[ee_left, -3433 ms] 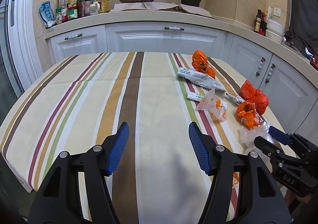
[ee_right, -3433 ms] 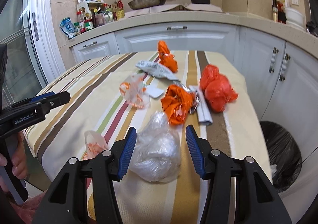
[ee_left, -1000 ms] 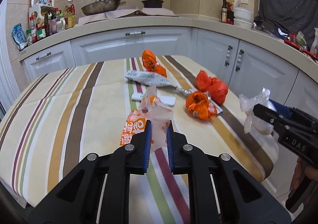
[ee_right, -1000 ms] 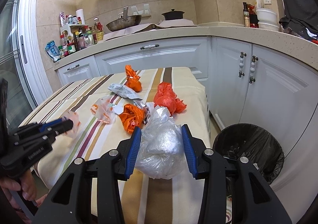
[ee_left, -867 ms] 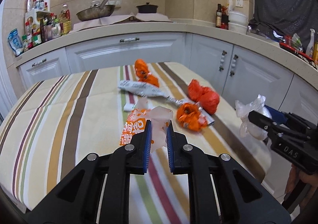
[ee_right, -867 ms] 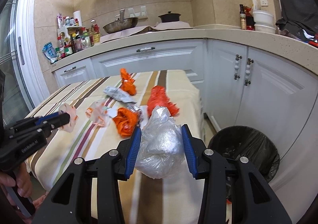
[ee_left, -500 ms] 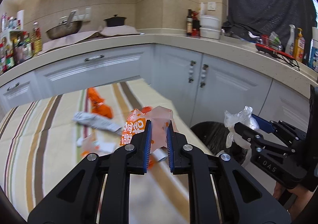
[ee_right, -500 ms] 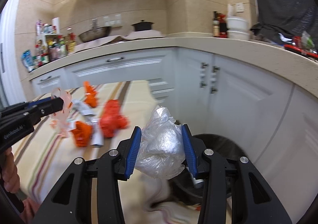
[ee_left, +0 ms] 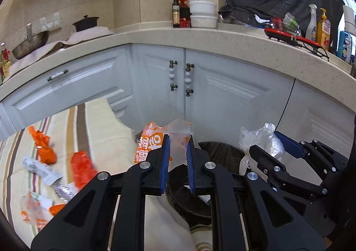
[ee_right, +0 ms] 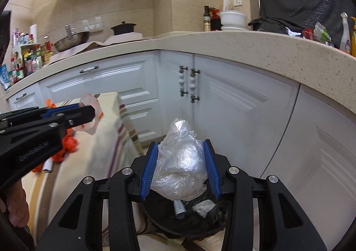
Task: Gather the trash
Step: 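Carry the wrapper and clear bag to the bin and release both, then move both grippers back over the table toward the orange bags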
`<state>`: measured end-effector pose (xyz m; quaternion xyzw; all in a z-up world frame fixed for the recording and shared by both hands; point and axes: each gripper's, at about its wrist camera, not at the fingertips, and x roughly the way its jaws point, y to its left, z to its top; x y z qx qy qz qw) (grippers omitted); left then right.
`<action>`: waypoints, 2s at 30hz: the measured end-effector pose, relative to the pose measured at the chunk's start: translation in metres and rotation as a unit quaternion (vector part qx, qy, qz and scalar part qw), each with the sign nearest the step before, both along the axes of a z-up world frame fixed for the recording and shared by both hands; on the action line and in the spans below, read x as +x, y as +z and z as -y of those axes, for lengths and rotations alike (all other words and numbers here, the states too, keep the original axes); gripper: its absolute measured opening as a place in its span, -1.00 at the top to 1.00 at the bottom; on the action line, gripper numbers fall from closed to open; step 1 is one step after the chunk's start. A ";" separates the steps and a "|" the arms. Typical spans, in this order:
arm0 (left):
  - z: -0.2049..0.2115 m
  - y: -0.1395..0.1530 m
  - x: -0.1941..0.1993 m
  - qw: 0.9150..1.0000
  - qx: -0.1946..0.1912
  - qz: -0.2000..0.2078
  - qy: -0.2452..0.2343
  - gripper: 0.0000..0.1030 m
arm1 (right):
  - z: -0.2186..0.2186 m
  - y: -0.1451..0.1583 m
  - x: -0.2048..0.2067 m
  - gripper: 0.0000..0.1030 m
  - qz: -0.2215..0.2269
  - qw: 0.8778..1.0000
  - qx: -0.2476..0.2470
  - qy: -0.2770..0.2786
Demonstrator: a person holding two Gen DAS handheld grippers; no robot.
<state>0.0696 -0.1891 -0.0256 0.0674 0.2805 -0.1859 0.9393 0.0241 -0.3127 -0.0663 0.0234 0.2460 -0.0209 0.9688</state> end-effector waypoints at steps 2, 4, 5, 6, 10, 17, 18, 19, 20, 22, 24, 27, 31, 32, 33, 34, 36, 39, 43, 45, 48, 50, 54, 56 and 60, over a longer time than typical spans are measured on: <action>0.013 -0.004 0.012 1.000 0.004 -0.008 0.001 0.73 | 0.006 -0.002 0.006 0.18 -0.001 1.000 -0.001 -0.005; 0.023 -0.008 0.021 1.000 0.008 -0.013 0.003 0.72 | 0.014 -0.005 0.014 0.18 -0.002 1.000 0.000 -0.010; 0.028 -0.010 0.026 1.000 0.010 -0.015 0.005 0.72 | 0.018 -0.007 0.018 0.18 -0.003 1.000 0.001 -0.013; 0.032 -0.012 0.031 1.000 0.011 -0.017 0.006 0.72 | 0.021 -0.008 0.021 0.18 -0.003 1.000 0.001 -0.015; 0.046 -0.025 0.049 0.999 0.017 -0.035 0.014 0.59 | 0.032 -0.015 0.032 -0.05 -0.005 1.000 0.005 -0.019; 0.054 -0.040 0.063 0.998 0.020 -0.054 0.023 0.12 | 0.045 -0.021 0.036 -0.13 -0.003 0.999 0.011 -0.036; 0.054 -0.039 0.062 0.998 0.021 -0.053 0.022 0.10 | 0.046 -0.021 0.035 -0.13 -0.004 0.999 0.011 -0.038; 0.054 -0.038 0.061 0.998 0.022 -0.051 0.022 0.04 | 0.047 -0.021 0.034 -0.13 -0.004 0.999 0.012 -0.040; 0.052 -0.036 0.060 0.998 0.021 -0.048 0.022 -0.01 | 0.048 -0.021 0.034 -0.14 -0.004 0.999 0.013 -0.041; 0.049 -0.032 0.058 0.999 0.017 -0.047 0.023 -0.02 | 0.048 -0.019 0.031 -0.14 -0.005 0.999 0.014 -0.043; 0.045 -0.028 0.056 0.999 0.010 -0.043 0.022 -0.05 | 0.047 -0.018 0.029 -0.14 -0.005 0.999 0.013 -0.045; 0.037 -0.019 0.051 0.999 0.004 -0.035 0.024 -0.08 | 0.044 -0.013 0.024 -0.14 -0.002 0.999 0.013 -0.048; 0.023 -0.007 0.044 0.999 -0.004 -0.026 0.026 -0.10 | 0.036 -0.004 0.020 -0.14 0.004 0.999 0.013 -0.046; 0.018 -0.004 0.041 0.999 -0.006 -0.023 0.027 -0.11 | 0.033 -0.003 0.019 -0.14 0.005 0.999 0.012 -0.045; 0.012 0.000 0.038 0.999 -0.008 -0.018 0.028 -0.13 | 0.029 -0.001 0.017 -0.14 0.006 0.999 0.010 -0.042; 0.007 0.003 0.034 0.999 -0.008 -0.014 0.030 -0.18 | 0.025 0.002 0.015 -0.14 0.008 0.999 0.011 -0.038; -0.006 0.009 0.028 0.999 -0.013 -0.010 0.034 -0.20 | 0.017 0.005 0.013 -0.14 0.010 0.999 0.013 -0.031; -0.030 0.016 0.017 0.999 -0.015 -0.002 0.046 -0.21 | -0.002 0.009 0.012 -0.14 0.010 1.000 0.020 -0.012; -0.071 0.024 0.002 0.997 -0.015 0.007 0.073 -0.23 | -0.034 0.012 0.011 -0.15 0.011 0.999 0.028 0.023; -0.092 0.026 -0.004 0.996 -0.013 0.012 0.088 -0.25 | -0.053 0.015 0.011 -0.15 0.011 0.999 0.030 0.044; -0.125 0.028 -0.014 0.993 -0.006 0.019 0.120 -0.31 | -0.082 0.016 0.011 -0.15 0.010 0.997 0.031 0.077; -0.148 0.029 -0.020 0.990 -0.005 0.020 0.143 -0.31 | -0.102 0.017 0.012 -0.15 0.008 0.995 0.027 0.100; -0.191 0.023 -0.030 0.982 0.002 0.017 0.186 -0.31 | -0.130 0.015 0.014 -0.15 -0.001 0.991 0.018 0.132; -0.207 0.018 -0.033 0.979 0.003 0.009 0.203 -0.31 | -0.142 0.015 0.015 -0.15 -0.006 0.989 0.014 0.144; -0.239 0.009 -0.037 0.972 0.002 -0.007 0.237 -0.31 | -0.162 0.013 0.024 -0.15 -0.020 0.987 0.006 0.160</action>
